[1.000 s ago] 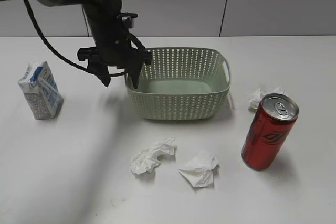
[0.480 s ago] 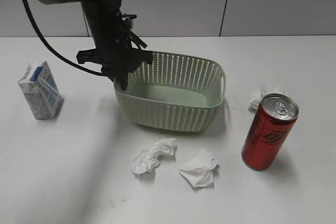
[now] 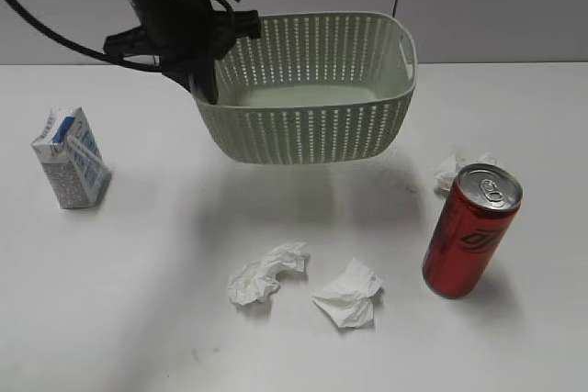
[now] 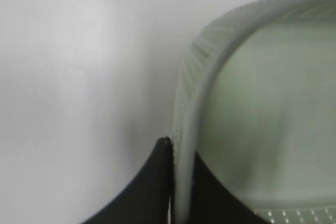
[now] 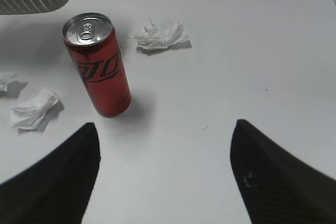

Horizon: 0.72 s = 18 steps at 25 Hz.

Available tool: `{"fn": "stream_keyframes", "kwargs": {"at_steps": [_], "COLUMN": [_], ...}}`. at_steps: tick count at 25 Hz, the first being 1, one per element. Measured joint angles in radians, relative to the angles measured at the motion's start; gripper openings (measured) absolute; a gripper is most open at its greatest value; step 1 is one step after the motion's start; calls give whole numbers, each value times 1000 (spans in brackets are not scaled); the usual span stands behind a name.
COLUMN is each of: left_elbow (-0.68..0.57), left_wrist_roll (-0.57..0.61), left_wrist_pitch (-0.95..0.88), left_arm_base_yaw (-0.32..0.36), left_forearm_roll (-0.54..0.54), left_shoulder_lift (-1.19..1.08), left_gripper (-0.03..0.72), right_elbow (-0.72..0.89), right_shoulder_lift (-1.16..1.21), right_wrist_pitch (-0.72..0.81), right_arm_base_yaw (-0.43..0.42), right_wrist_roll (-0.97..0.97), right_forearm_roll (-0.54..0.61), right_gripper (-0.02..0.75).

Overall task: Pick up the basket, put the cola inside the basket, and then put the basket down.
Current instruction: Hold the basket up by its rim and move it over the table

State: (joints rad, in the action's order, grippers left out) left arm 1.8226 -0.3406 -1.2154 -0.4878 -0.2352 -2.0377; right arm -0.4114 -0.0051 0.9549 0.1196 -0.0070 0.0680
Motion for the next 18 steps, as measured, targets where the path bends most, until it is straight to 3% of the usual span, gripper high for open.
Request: {"fn": "stream_keyframes", "kwargs": {"at_steps": [3,7,12,18], "left_elbow": [-109,-326,-547,-660], "left_wrist_roll": [-18,-26,-72,-88], "left_wrist_pitch": [0,13,169,214], "left_arm_base_yaw": [-8,-71,-114,-114], "left_forearm_roll": [-3,39,31,89], "left_shoulder_lift": [90,244,393,402], "left_gripper": [0,0,0,0], "right_elbow": [0,0,0,-72], "right_shoulder_lift": [0,0,5,203], "right_wrist_pitch": [0,0,-4,-18], "right_arm_base_yaw": [0,0,0,0], "right_wrist_roll": [0,0,-14,-27], "right_forearm_roll": [0,-1,2,68], "right_gripper": [596,596,594,594]}}
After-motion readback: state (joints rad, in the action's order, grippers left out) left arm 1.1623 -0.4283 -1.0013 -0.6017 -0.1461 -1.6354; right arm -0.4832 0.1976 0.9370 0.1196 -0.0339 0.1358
